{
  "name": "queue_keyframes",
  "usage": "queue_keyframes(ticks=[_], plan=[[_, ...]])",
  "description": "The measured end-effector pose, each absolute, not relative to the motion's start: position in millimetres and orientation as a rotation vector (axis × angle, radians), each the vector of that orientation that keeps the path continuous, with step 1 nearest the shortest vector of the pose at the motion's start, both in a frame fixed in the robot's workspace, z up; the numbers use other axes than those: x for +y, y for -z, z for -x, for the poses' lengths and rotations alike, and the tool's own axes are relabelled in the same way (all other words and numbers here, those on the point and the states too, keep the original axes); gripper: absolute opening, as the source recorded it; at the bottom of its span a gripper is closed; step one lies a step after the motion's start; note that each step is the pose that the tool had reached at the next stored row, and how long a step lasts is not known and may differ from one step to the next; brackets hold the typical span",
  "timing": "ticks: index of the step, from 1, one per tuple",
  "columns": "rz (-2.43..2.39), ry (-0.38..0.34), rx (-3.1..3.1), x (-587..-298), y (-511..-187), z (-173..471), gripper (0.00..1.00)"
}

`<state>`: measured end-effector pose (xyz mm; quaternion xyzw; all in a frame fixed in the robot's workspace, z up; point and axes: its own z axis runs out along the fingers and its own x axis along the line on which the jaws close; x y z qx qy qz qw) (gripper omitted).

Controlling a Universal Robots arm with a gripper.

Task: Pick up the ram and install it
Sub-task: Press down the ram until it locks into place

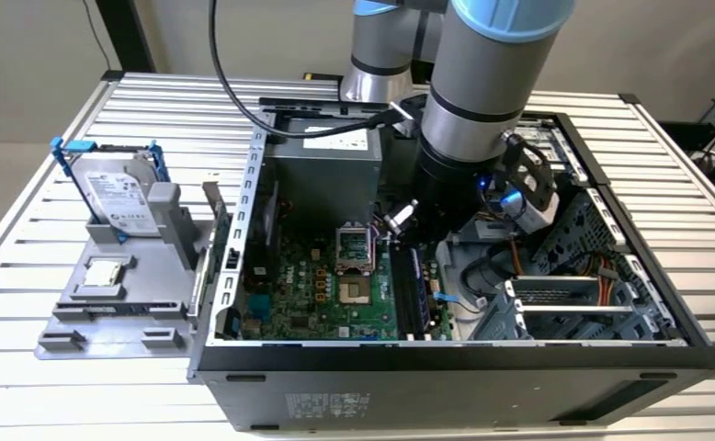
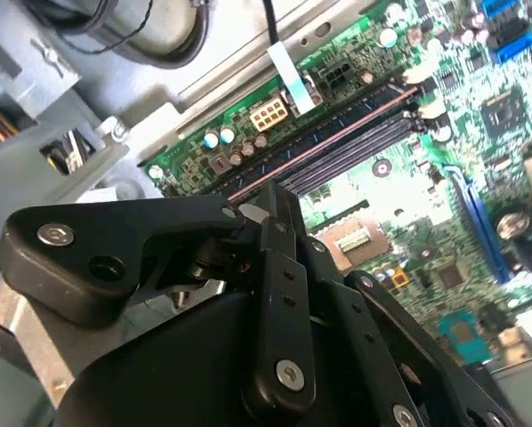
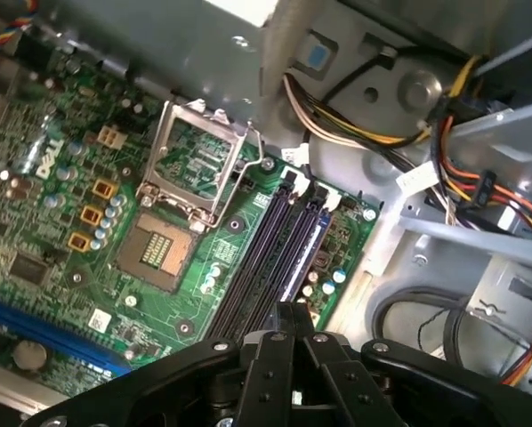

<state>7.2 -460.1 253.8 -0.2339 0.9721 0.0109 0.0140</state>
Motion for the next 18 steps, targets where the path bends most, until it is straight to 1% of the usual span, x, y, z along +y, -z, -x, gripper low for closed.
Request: queue_keyframes(ticks=[18], plan=[[1.204, -0.040, 2.873, -460.1, -253.8, -7.3, 0.00]])
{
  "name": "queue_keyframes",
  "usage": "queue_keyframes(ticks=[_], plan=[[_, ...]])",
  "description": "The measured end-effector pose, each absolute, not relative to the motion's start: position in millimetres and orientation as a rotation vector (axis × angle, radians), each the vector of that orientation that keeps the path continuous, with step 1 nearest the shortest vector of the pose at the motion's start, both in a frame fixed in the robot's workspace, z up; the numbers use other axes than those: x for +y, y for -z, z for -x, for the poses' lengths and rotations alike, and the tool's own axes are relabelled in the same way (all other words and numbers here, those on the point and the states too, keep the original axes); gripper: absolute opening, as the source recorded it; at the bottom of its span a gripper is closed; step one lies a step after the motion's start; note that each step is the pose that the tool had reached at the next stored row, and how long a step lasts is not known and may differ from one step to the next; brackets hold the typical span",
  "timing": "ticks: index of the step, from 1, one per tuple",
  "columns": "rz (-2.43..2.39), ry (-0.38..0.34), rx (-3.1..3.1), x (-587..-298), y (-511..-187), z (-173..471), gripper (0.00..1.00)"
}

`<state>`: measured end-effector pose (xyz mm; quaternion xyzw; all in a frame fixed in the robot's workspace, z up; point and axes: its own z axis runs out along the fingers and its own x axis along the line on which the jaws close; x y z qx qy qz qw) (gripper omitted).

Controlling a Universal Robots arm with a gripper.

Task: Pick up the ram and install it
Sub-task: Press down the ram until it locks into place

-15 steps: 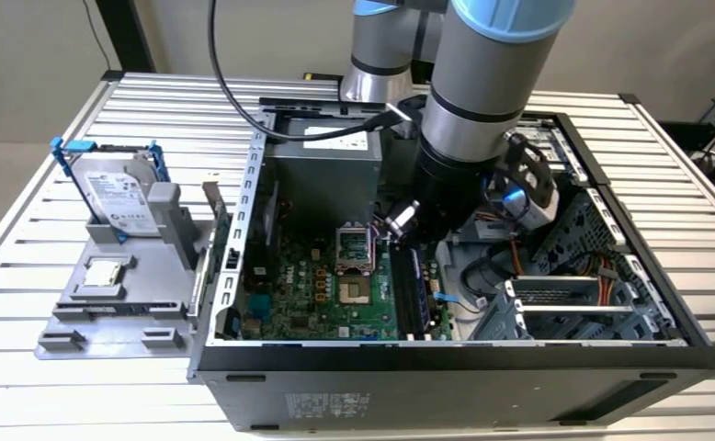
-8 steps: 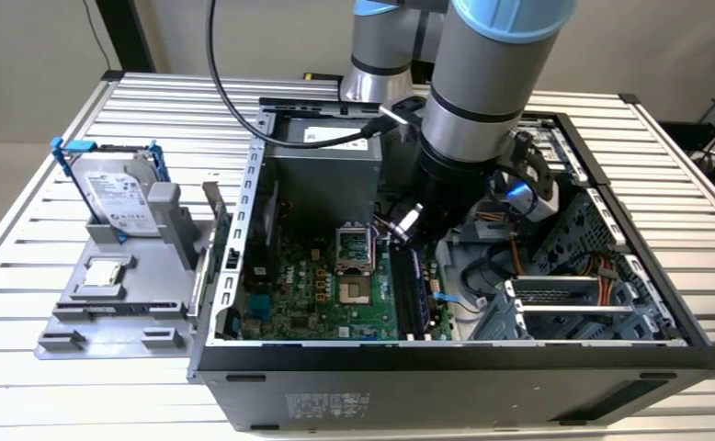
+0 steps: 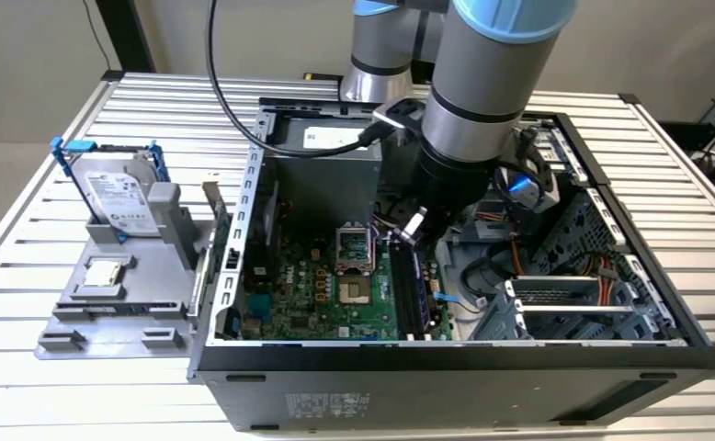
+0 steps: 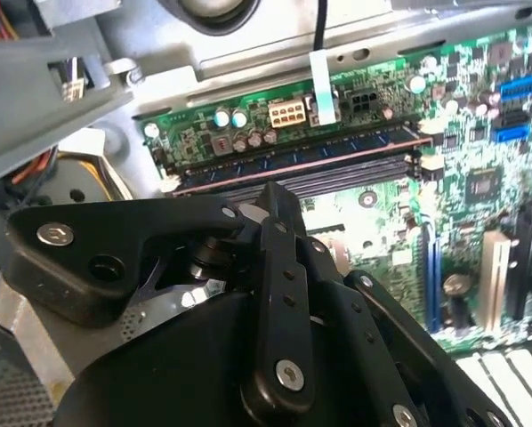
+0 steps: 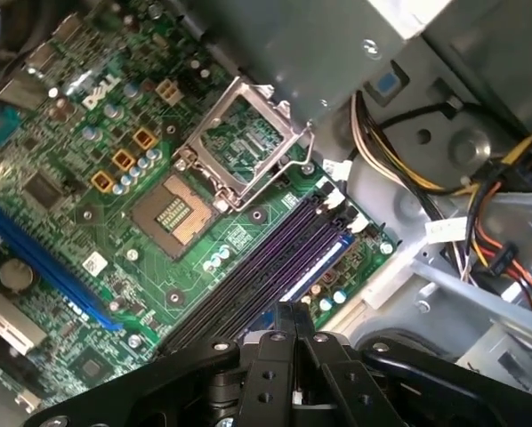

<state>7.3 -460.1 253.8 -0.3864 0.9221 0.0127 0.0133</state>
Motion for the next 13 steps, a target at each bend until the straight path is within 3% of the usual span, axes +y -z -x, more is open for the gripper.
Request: queue_keyframes(ticks=[13], plan=[[1.470, -0.043, 2.749, -460.1, -253.8, -9.8, 0.00]])
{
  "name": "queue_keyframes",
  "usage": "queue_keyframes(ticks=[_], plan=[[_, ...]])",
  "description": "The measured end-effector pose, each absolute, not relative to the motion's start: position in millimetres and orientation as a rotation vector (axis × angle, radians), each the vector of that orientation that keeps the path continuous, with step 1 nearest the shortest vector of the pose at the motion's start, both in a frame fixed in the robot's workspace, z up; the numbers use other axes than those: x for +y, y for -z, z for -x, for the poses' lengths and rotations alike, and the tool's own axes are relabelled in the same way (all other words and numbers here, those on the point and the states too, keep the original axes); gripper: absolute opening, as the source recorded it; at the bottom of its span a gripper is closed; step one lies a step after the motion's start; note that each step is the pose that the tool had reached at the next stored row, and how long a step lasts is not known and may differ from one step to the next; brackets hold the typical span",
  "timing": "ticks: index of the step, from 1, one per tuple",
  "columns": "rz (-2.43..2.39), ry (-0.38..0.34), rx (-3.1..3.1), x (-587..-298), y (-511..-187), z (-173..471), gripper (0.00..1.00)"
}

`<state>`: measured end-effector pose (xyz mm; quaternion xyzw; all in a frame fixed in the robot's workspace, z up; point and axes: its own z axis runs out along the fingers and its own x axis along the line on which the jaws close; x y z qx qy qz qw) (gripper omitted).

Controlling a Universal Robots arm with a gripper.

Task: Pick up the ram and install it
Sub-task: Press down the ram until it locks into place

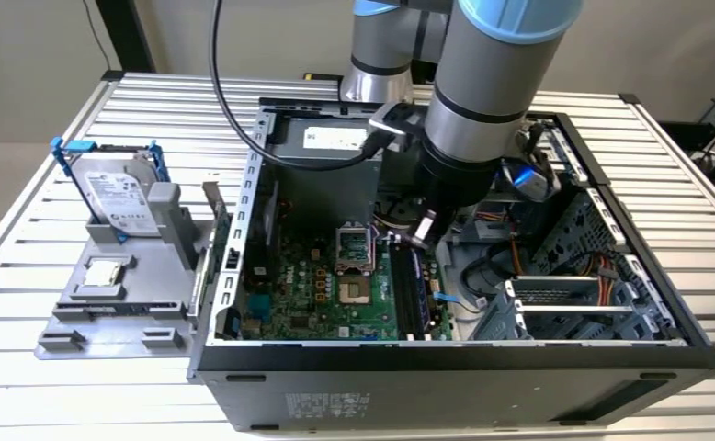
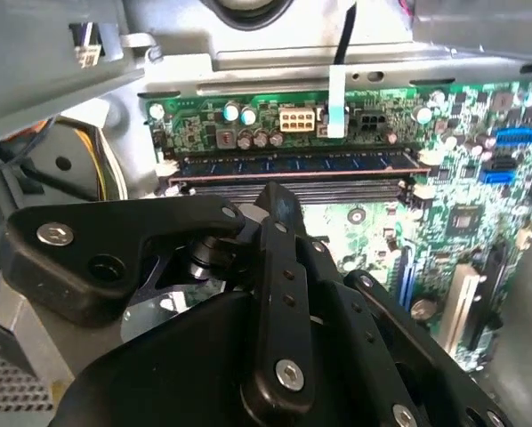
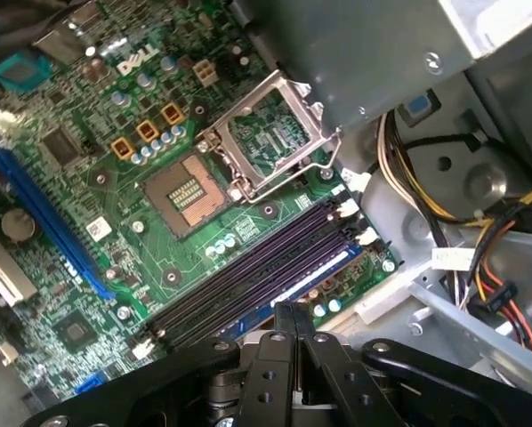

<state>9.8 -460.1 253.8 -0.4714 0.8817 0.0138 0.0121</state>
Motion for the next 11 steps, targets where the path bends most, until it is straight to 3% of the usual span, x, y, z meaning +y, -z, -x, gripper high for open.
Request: queue_keyframes(ticks=[11], plan=[[1.734, -0.040, 2.585, -460.1, -253.8, -9.9, 0.00]])
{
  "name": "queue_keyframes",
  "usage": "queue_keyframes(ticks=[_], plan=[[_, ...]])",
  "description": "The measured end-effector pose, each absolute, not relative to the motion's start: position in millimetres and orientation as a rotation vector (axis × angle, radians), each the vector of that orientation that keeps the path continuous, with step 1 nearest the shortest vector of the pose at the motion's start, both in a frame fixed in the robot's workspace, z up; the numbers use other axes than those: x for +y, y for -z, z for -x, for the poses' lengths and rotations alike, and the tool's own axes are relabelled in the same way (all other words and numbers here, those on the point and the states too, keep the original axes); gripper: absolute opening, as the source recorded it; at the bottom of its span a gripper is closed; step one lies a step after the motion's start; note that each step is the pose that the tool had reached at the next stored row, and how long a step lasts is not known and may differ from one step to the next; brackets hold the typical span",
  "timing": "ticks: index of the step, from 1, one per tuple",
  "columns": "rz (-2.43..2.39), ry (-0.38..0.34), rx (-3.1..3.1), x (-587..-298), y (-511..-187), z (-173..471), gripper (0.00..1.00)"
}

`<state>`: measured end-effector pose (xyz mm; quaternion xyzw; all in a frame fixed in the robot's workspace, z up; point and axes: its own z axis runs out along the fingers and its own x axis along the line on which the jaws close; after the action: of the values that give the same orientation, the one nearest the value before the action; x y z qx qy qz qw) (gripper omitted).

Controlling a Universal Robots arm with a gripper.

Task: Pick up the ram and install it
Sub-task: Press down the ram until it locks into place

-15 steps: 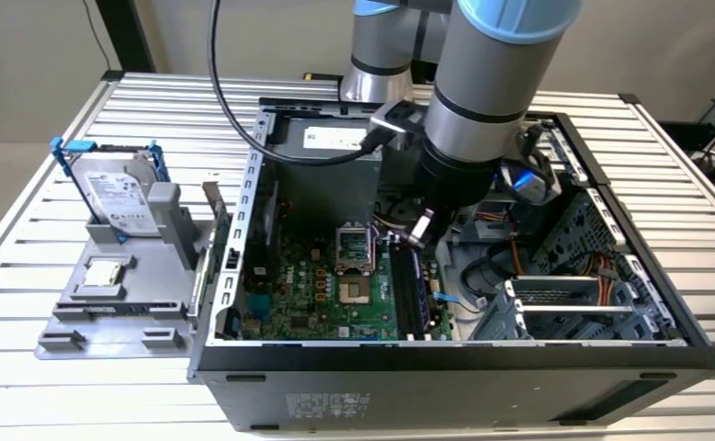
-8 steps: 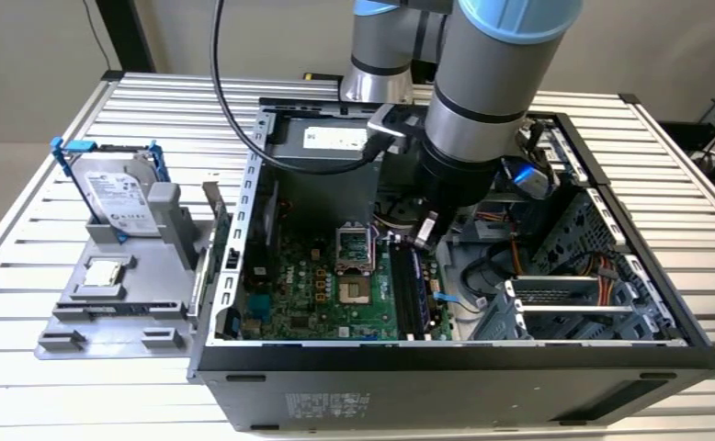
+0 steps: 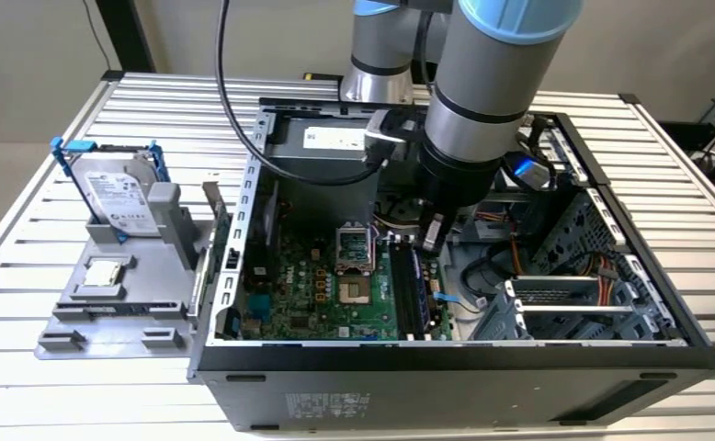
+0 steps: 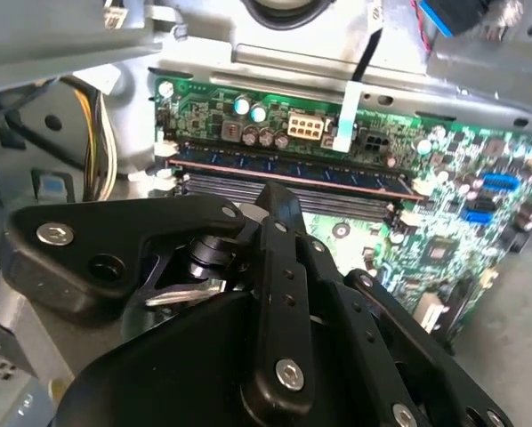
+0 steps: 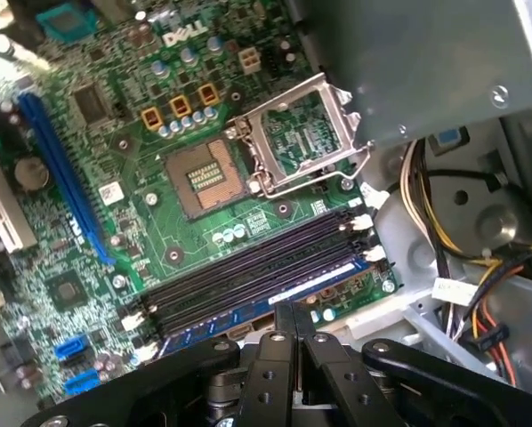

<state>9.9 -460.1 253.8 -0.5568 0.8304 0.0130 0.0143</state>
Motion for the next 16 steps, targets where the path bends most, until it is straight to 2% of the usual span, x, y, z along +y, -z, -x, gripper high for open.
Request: queue_keyframes(ticks=[16], plan=[[2.105, -0.040, 2.290, -460.1, -248.7, -9.9, 0.00]])
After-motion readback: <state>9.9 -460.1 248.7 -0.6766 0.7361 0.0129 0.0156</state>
